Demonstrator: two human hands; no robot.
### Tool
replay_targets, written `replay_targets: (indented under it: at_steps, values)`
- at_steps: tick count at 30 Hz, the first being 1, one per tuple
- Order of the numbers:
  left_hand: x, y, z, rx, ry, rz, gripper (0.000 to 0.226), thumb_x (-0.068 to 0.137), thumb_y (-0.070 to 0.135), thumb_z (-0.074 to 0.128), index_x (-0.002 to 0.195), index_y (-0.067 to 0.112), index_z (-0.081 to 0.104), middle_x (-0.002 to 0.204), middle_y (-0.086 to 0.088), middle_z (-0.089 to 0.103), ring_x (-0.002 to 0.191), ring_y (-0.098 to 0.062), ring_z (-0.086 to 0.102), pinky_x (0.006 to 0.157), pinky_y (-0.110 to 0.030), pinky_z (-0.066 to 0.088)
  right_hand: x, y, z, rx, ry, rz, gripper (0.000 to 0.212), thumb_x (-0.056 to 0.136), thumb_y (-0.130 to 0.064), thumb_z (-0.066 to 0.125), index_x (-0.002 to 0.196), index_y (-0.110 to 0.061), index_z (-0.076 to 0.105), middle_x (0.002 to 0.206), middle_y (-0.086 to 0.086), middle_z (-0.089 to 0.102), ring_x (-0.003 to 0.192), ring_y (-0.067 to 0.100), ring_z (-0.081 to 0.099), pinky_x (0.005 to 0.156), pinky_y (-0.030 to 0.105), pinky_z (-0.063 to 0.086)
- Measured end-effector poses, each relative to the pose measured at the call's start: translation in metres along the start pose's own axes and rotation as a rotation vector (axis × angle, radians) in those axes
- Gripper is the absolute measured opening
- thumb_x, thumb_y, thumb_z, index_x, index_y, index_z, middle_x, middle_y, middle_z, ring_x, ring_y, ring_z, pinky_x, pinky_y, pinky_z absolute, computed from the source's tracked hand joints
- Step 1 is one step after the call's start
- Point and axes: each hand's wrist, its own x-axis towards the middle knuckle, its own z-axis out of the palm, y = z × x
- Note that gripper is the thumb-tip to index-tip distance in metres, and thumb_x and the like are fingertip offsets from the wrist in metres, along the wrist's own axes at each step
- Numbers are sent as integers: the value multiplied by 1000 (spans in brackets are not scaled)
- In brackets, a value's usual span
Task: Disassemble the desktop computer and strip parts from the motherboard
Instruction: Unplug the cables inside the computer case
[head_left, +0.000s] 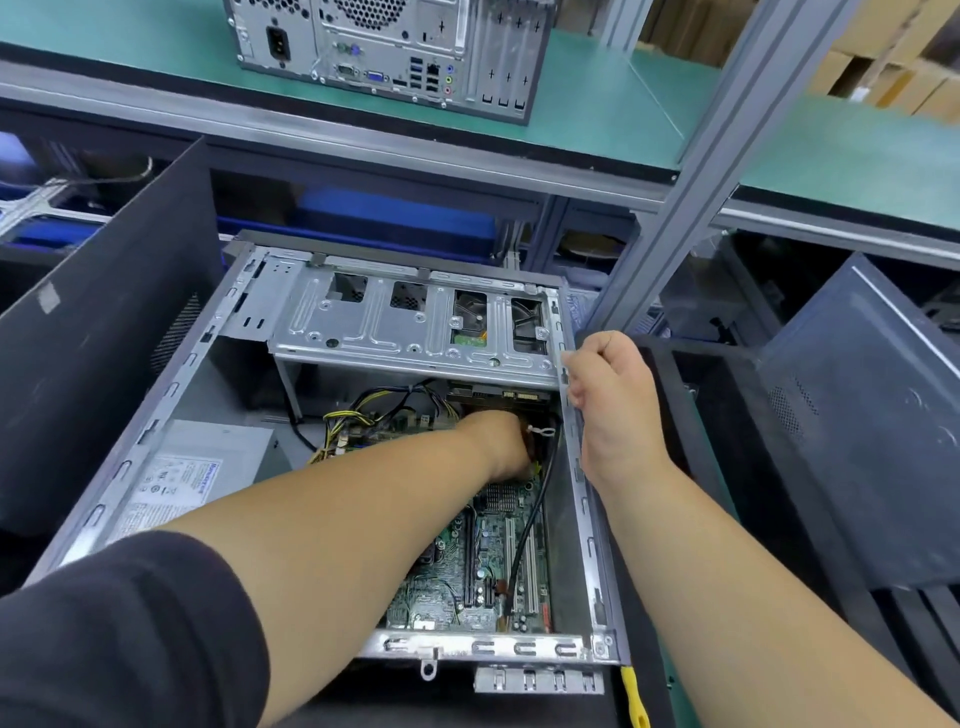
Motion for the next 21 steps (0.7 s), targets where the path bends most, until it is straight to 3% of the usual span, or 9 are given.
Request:
replay_targets:
  at_steps: [2, 5, 9, 12, 16, 18, 21]
  values:
    - [5, -4, 9, -82, 74, -36, 20, 82, 39, 61, 81, 20, 59, 67, 1, 51, 73, -24, 54, 67, -27, 45, 2, -1, 1, 1, 1, 8, 12, 71, -17, 55, 70, -20, 44, 62, -3, 37, 57, 11, 32, 57, 28, 28]
    - [10, -9, 16, -116, 158, -24, 25, 78, 46, 63, 77, 22, 57, 64, 6, 48, 70, -22, 52, 62, -24, 40, 7, -4, 4, -69, -16, -23, 8, 73, -18, 54, 74, -26, 52, 63, -8, 41, 59, 10, 35, 58, 27, 31]
    - [14, -11, 19, -157, 206, 27, 34, 75, 50, 63, 59, 26, 45, 61, 8, 48, 60, -17, 47, 54, -25, 34, 8, -2, 13, -175, -100, -115, 14, 80, -10, 55, 83, -25, 56, 72, -7, 49, 60, 5, 41, 55, 15, 36]
    - [19, -13, 20, -157, 189, 45, 29, 76, 47, 60, 60, 28, 44, 62, 8, 49, 65, -20, 49, 55, -26, 35, 9, 3, 17, -240, -138, -127, 21, 82, 0, 53, 84, -21, 57, 75, -5, 49, 65, 6, 43, 58, 16, 36]
    - [23, -10, 23, -166, 170, 92, 20, 76, 45, 55, 73, 26, 57, 73, 5, 59, 74, -23, 55, 62, -28, 42, 8, 3, 17, -256, -146, -118, 17, 77, -8, 51, 85, -22, 57, 77, -2, 49, 64, 7, 41, 57, 15, 35]
    - [24, -9, 24, -179, 192, 102, 26, 74, 45, 54, 83, 23, 63, 81, 2, 65, 77, -24, 58, 62, -28, 44, 8, 3, 17, -250, -154, -112, 17, 77, -9, 50, 86, -22, 57, 79, 1, 50, 64, 9, 42, 57, 15, 36]
    - [23, -8, 25, -155, 219, 102, 22, 76, 44, 54, 82, 24, 60, 84, 0, 65, 76, -25, 55, 61, -28, 41, 8, 4, 16, -238, -148, -104, 17, 74, -13, 50, 85, -23, 57, 80, 1, 50, 65, 9, 42, 57, 14, 36]
